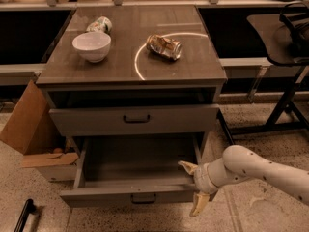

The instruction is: Open middle drawer

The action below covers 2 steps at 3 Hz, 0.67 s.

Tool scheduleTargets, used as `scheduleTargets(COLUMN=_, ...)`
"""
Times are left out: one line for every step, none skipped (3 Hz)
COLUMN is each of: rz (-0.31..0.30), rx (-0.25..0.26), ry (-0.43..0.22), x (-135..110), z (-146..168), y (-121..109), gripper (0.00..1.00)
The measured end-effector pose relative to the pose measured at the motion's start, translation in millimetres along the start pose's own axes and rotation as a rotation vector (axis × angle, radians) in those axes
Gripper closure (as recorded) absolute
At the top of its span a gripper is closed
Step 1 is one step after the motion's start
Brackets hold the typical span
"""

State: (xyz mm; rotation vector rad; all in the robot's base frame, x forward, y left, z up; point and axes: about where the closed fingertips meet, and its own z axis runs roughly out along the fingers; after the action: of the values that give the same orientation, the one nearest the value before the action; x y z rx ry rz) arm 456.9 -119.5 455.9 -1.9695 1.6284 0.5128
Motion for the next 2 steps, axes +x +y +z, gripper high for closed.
scheduleTargets(rz=-0.015, rx=0.001, ry=-0.027, x=4, z=-21, y=-7, gripper=0.0)
scheduleTargets(rz=-0.042, rx=-0.016, ry=-0.021, x=7, z=-62, y=-22, gripper=0.0)
